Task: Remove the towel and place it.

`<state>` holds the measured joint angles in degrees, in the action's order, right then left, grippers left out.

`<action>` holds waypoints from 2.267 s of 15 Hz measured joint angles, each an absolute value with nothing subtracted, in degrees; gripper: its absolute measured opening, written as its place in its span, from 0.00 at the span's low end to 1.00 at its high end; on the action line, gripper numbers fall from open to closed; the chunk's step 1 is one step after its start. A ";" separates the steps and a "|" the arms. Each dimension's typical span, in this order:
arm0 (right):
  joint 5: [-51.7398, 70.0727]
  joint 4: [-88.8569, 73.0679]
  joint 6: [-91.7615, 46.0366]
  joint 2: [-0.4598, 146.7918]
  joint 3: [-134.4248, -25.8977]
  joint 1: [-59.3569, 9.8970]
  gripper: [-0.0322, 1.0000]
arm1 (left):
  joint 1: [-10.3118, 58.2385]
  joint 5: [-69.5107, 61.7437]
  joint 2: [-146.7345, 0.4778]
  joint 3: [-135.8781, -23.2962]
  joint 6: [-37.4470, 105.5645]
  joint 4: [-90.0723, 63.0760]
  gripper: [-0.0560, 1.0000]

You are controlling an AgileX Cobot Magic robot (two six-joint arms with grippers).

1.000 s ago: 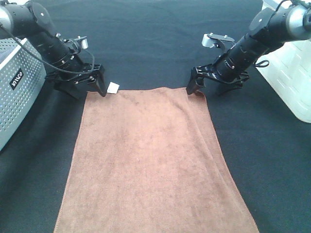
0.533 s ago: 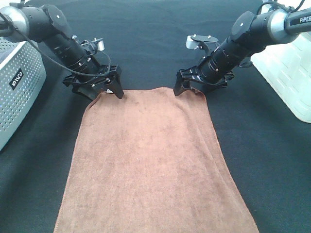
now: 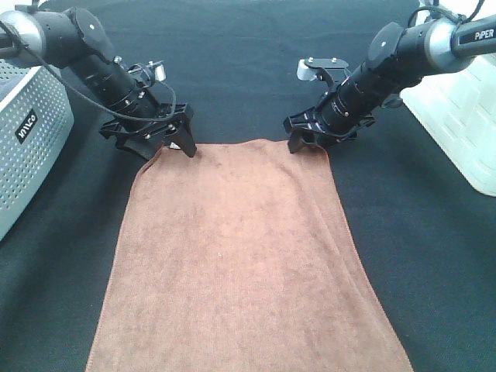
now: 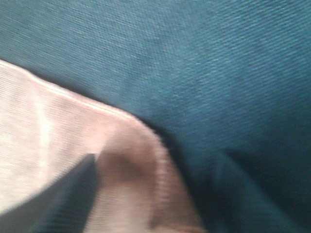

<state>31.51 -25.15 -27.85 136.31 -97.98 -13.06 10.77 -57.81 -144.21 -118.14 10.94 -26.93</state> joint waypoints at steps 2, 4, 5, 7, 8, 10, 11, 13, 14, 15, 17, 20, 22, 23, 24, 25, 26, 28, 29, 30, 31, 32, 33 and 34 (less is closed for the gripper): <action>30.88 -23.15 -27.85 136.54 -97.98 -13.06 0.40 | 10.77 -57.75 -144.21 -118.14 10.94 -26.13 0.70; 29.97 -20.28 -27.85 136.59 -97.98 -13.06 0.11 | 10.77 -57.47 -144.39 -118.14 10.89 -22.00 0.41; 29.85 -19.31 -27.85 136.59 -97.98 -13.06 0.03 | 10.77 -57.41 -144.39 -118.14 10.89 -19.71 0.24; 29.56 -17.65 -27.85 136.59 -97.98 -13.35 0.03 | 10.77 -57.30 -144.39 -118.14 11.00 -17.42 0.06; 29.39 -16.96 -27.85 136.59 -97.98 -13.52 0.03 | 10.77 -57.24 -144.39 -118.14 11.17 -17.07 0.06; 29.28 -16.50 -27.85 136.59 -97.98 -13.52 0.03 | 10.77 -57.24 -144.39 -118.14 11.23 -17.07 0.05; 29.28 -16.50 -27.85 136.59 -97.98 -13.52 0.03 | 10.77 -57.24 -144.39 -118.14 11.23 -17.07 0.05; 29.28 -15.99 -27.85 136.59 -98.09 -13.58 0.03 | 10.77 -57.12 -144.39 -118.14 11.23 -17.07 0.05; 29.56 -15.07 -27.85 136.59 -98.49 -13.64 0.03 | 10.77 -56.61 -144.39 -118.14 11.29 -17.07 0.05; 29.79 -13.87 -27.85 136.65 -99.12 -13.69 0.03 | 10.77 -55.58 -144.39 -118.14 11.29 -17.07 0.05; 29.22 -10.03 -27.85 136.82 -100.61 -13.69 0.03 | 10.77 -51.05 -144.44 -118.14 11.34 -17.13 0.05; 27.16 -7.33 -27.85 136.94 -102.16 -13.69 0.03 | 10.77 -46.98 -144.56 -118.14 11.34 -17.19 0.05; 23.89 -5.56 -27.85 136.94 -102.62 -13.69 0.03 | 10.77 -43.32 -144.56 -118.14 12.15 -17.19 0.05; 22.75 -4.87 -27.85 136.94 -102.62 -13.69 0.03 | 10.77 -42.23 -144.61 -118.32 12.72 -17.19 0.05; 21.26 -4.41 -27.85 136.94 -102.62 -13.69 0.03 | 10.77 -41.37 -144.73 -118.95 13.01 -17.19 0.05; 19.25 -3.90 -27.85 136.94 -102.62 -13.69 0.03 | 10.77 -40.11 -144.90 -119.98 13.18 -17.19 0.05; 16.50 -3.21 -27.85 136.94 -102.62 -13.69 0.03 | 10.77 -38.45 -144.96 -120.84 13.35 -17.19 0.05; 11.57 -3.04 -27.85 136.94 -102.62 -13.64 0.03 | 10.77 -35.47 -144.96 -121.81 13.35 -17.19 0.05; 8.94 -3.04 -27.85 136.94 -102.62 -13.64 0.03 | 10.77 -33.98 -144.96 -121.81 13.35 -17.19 0.05; 6.25 -3.04 -27.85 136.94 -102.62 -13.64 0.03 | 10.77 -32.43 -144.96 -121.81 13.35 -17.19 0.05; 4.35 -3.04 -27.85 136.94 -102.62 -13.64 0.03 | 10.77 -30.54 -145.02 -121.81 13.58 -17.19 0.05; 2.69 -3.04 -27.85 136.94 -102.62 -13.64 0.03 | 10.77 -28.82 -145.07 -121.81 13.69 -17.19 0.05; 1.32 -3.04 -27.85 136.99 -102.62 -13.64 0.03 | 10.77 -26.99 -145.07 -121.81 13.75 -17.13 0.05; -0.46 -3.04 -27.85 137.17 -102.62 -13.64 0.03 | 10.77 -23.61 -145.07 -121.81 13.81 -17.07 0.05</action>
<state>-0.46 -3.04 -27.85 137.17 -102.62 -13.64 10.77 -23.61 -145.07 -121.81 13.81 -17.07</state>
